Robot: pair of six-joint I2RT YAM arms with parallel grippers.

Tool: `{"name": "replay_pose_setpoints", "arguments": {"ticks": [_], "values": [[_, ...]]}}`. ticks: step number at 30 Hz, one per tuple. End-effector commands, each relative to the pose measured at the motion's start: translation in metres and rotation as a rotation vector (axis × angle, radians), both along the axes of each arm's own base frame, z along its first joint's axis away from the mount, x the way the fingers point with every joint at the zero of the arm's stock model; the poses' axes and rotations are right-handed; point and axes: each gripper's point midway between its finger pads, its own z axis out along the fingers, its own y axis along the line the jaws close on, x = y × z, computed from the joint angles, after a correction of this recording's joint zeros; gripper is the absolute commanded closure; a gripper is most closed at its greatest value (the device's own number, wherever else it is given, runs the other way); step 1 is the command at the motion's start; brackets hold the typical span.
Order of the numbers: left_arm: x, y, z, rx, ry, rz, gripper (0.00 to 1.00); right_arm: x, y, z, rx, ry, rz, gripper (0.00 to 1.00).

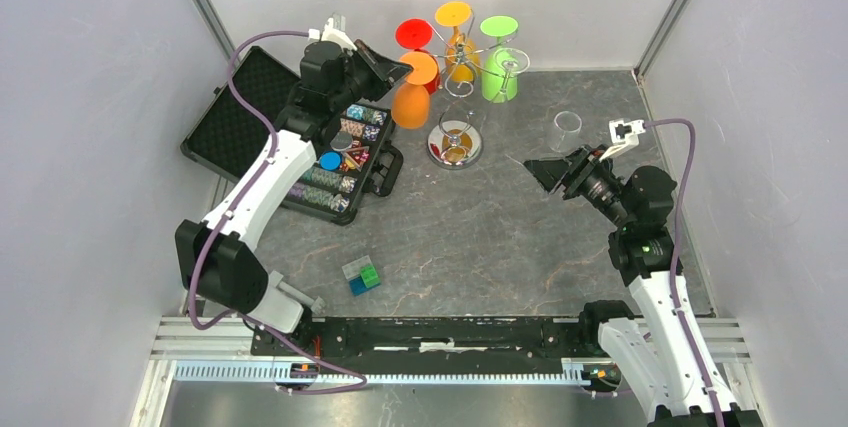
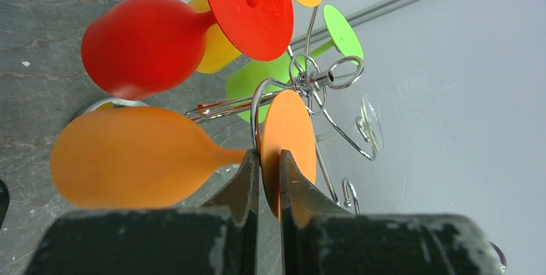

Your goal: Take the wine glass off the wine glass rack

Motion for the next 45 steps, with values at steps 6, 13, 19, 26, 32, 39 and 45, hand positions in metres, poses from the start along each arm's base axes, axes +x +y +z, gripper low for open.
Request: {"name": "replay_pose_setpoints", "arguments": {"ticks": [6,13,19,26,32,39,45], "values": [[-0.005,0.013,0.048,-0.051,-0.128,0.060,0.66,0.003,-0.003,0.008,-0.012,-0.033,-0.019,0.35],[-0.010,0.020,0.041,0.003,-0.119,0.074,0.60,0.009,-0.016,-0.001,-0.033,-0.014,-0.108,0.36],[-0.011,0.015,0.029,0.017,-0.091,0.042,0.52,0.010,-0.017,-0.004,-0.031,-0.006,-0.121,0.37],[-0.013,0.012,0.021,0.003,-0.072,0.025,0.67,0.010,-0.020,-0.005,-0.032,-0.006,-0.137,0.37],[-0.014,0.010,0.020,-0.038,-0.062,0.024,0.90,0.012,-0.036,-0.012,-0.079,0.016,-0.231,0.40],[-0.019,0.006,0.018,-0.081,-0.041,0.002,0.98,0.012,-0.037,-0.019,-0.084,0.029,-0.236,0.40],[-0.022,0.011,0.029,-0.099,-0.088,0.023,0.98,0.012,-0.038,-0.020,-0.088,0.034,-0.245,0.41]]}}
